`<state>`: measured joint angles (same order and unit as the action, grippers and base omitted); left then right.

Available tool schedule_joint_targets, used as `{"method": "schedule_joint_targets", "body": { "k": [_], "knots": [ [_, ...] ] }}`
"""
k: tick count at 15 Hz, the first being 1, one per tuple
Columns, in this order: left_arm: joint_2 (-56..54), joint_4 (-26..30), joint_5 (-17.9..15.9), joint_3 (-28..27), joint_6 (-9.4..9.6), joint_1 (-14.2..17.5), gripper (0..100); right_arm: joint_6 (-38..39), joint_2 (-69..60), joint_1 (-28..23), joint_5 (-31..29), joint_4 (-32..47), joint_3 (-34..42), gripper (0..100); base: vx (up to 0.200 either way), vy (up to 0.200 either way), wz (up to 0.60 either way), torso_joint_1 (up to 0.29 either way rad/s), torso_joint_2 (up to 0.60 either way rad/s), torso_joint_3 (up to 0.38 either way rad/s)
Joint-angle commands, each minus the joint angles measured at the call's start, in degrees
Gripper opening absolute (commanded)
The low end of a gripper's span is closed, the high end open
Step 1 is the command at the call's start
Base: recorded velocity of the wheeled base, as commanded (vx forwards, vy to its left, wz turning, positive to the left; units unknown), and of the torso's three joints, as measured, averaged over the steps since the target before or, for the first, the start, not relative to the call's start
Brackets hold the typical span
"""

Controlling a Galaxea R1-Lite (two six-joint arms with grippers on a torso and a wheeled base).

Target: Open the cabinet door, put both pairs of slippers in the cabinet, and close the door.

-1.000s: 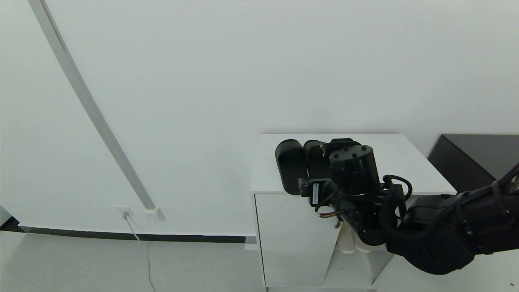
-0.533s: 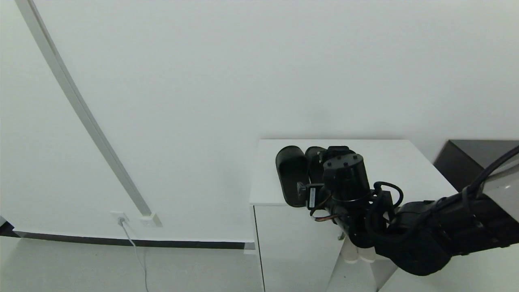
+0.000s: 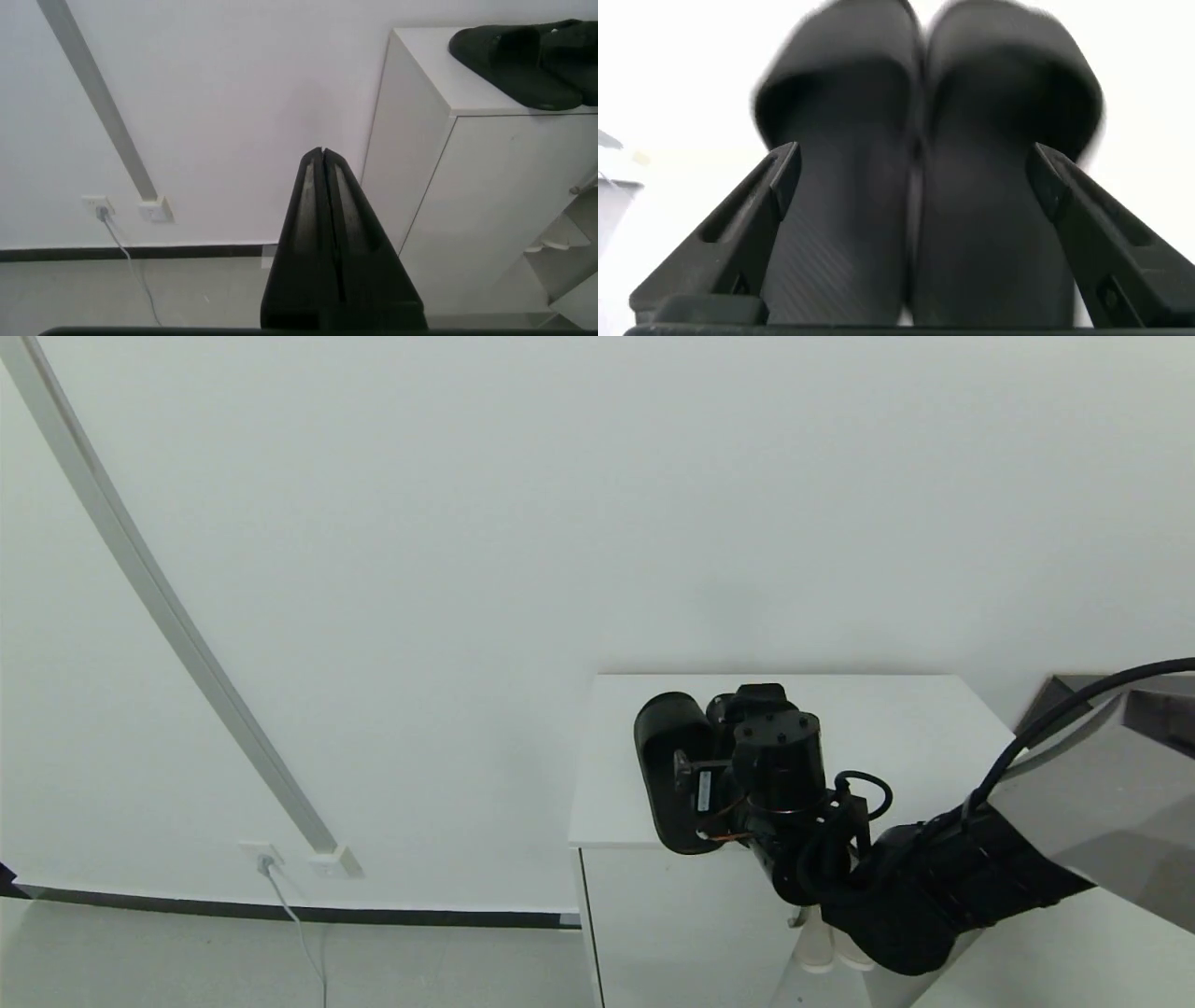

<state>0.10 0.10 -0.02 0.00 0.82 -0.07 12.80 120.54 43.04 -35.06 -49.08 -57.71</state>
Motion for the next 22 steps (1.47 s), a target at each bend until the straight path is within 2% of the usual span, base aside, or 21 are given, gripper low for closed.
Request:
{"method": "schedule_joint_targets", "body": {
  "k": [1, 13, 22],
  "knots": [
    [-0.01, -0.01, 0.02, 0.0, -0.03, -0.01, 0, -1.81, 3.91, -1.21, 0.08, -2.34, -0.91, 100, 0.0, 0.0, 0.0, 0.0, 0.0, 0.0],
    [-0.01, -0.01, 0.11, 0.0, -0.03, -0.01, 0, -3.48, 13.14, -5.6, 0.43, 1.0, -17.26, 100, 0.0, 0.0, 0.0, 0.0, 0.0, 0.0],
    [-0.01, -0.01, 0.11, 0.0, -0.11, -0.01, 0, -3.57, 15.07, -5.96, 0.61, 2.85, -21.48, 100, 0.0, 0.0, 0.0, 0.0, 0.0, 0.0]
  ]
}}
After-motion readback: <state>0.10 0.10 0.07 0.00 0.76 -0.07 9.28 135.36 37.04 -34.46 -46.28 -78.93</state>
